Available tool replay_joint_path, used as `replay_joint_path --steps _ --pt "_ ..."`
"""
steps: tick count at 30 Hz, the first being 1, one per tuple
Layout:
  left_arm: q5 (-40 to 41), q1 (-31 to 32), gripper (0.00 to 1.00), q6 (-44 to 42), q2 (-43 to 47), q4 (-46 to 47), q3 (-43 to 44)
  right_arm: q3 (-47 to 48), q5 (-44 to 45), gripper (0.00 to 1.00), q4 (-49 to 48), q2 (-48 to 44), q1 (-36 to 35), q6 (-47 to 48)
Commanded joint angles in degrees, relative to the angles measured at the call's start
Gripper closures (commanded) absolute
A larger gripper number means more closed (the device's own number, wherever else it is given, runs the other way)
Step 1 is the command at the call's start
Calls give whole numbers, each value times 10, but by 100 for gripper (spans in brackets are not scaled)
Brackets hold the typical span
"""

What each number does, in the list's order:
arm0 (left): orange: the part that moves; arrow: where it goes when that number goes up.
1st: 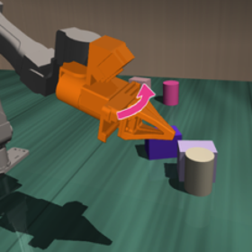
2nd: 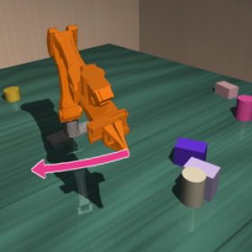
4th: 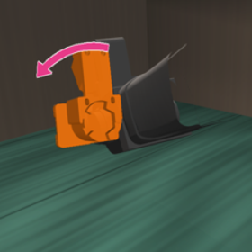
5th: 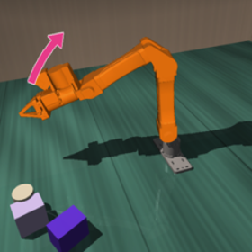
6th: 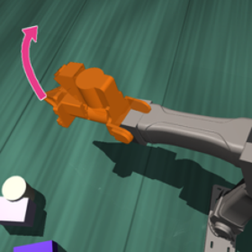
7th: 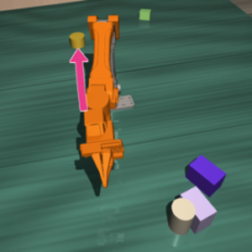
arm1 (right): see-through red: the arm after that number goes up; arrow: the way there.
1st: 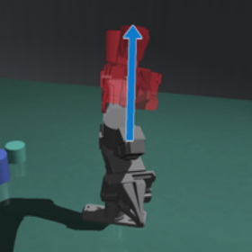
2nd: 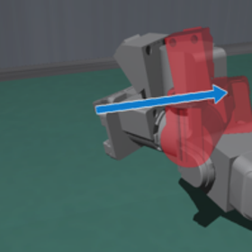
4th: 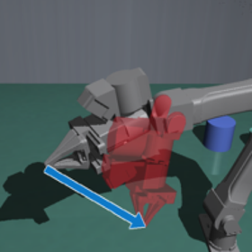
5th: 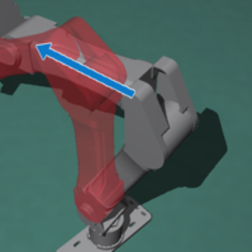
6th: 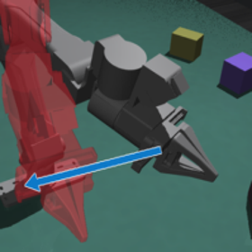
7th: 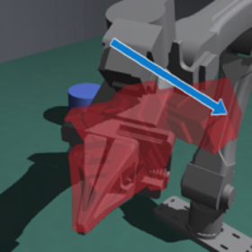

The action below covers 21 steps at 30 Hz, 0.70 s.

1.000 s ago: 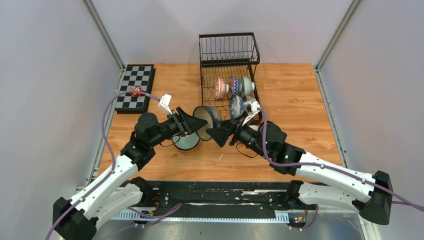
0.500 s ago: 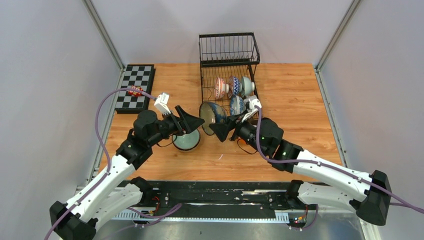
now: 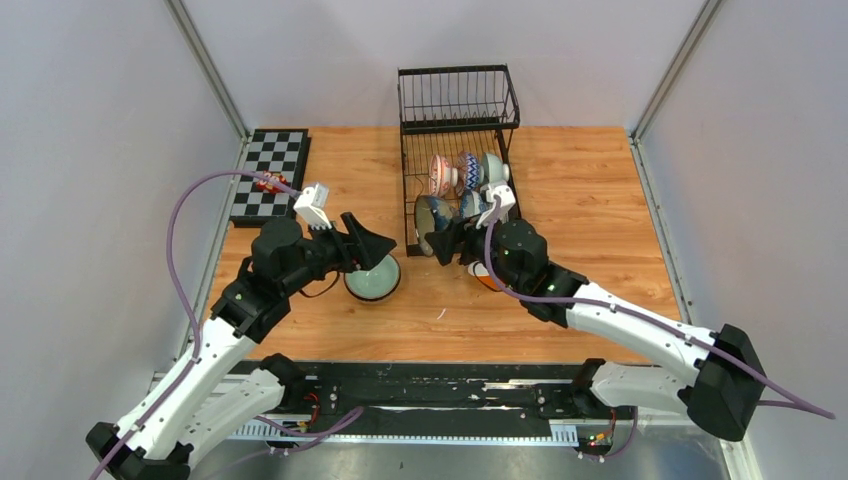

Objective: Load the bowls into the dish rack
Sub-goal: Adjust the bowl.

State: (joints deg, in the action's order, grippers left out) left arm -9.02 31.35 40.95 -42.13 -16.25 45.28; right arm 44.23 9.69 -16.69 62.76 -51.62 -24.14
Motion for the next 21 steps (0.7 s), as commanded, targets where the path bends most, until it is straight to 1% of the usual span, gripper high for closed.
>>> replay_joint_path --steps 1,6,12,21 --pt "9 1 20 -50 12 -57 26 36 9 97 -75 15 32 18" --pt "15 1 20 -83 17 -91 45 45 7 97 -87 47 55 27" --pt "28 1 20 -116 24 -121 65 67 16 97 -92 96 63 54" --pt "33 1 20 -150 34 -147 67 96 59 97 -100 157 64 107"
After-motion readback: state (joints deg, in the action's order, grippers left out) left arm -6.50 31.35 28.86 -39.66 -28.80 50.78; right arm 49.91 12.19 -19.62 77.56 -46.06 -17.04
